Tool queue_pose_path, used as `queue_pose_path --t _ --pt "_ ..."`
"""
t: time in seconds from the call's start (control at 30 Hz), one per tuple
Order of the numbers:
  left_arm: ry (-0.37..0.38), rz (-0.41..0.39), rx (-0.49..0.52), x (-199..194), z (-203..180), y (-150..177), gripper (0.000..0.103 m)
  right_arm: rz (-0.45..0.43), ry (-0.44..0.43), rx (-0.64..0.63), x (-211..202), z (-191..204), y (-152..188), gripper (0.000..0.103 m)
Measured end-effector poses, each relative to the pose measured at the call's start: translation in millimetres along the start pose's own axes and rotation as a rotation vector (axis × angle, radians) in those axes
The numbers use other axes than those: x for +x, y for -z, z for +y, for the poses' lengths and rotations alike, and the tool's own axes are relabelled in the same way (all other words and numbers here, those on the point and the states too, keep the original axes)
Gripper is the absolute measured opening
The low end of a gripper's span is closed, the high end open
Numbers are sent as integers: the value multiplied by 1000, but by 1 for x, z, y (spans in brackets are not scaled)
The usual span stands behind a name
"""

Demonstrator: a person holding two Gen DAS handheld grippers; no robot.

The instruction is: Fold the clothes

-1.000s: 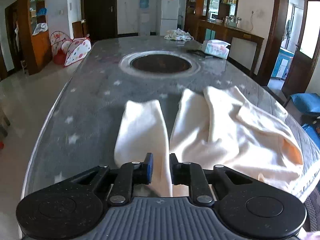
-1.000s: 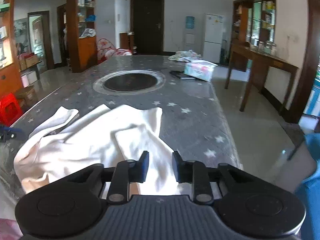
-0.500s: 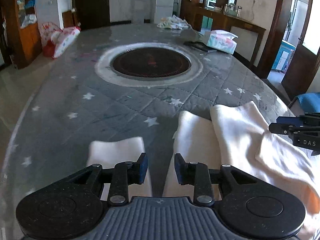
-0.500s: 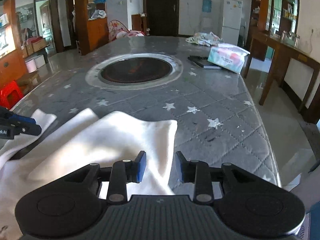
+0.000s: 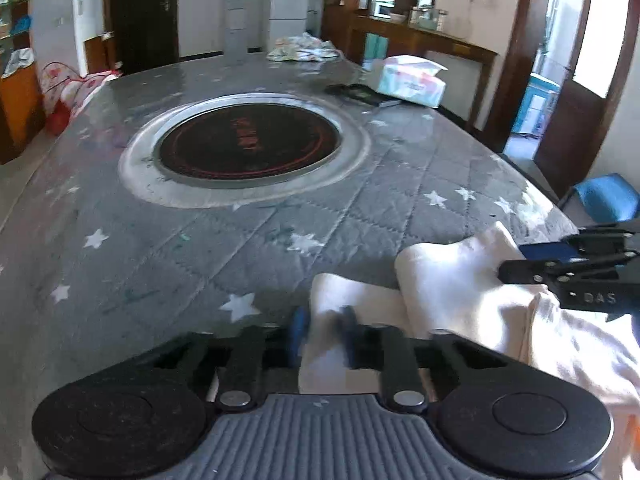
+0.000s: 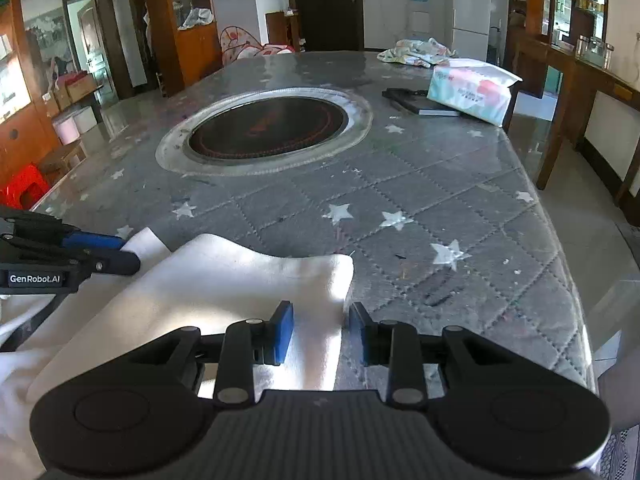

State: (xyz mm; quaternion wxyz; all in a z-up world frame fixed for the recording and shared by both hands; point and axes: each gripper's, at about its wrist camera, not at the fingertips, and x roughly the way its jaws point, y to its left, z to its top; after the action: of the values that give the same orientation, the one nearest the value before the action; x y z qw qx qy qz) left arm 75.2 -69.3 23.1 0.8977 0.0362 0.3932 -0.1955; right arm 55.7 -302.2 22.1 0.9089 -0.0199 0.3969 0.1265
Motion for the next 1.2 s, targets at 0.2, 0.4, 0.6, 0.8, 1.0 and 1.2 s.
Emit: queue_pose_path --t 0.2,0.4,0.6,0.8,1.0,1.2 --pt "-41 -28 -39 -3 19 -1 7 3 1 2 7 -3 -7 20" --pt "-103 -71 -89 -16 48 -6 7 -34 49 -52 10 6 -21 4" --pt "-169 -72 -166 -13 85 -8 7 -38 107 -62 29 6 -36 4" --pt "-170 -52 -192 -3 93 -3 9 -24 119 -67 38 5 -42 13" --pt "-195 -54 -188 -18 88 1 19 -37 64 -129 -2 16 -34 18" --pt "-136 -76 -144 -55 58 16 44 -12 -64 -202 -37 45 -2 28"
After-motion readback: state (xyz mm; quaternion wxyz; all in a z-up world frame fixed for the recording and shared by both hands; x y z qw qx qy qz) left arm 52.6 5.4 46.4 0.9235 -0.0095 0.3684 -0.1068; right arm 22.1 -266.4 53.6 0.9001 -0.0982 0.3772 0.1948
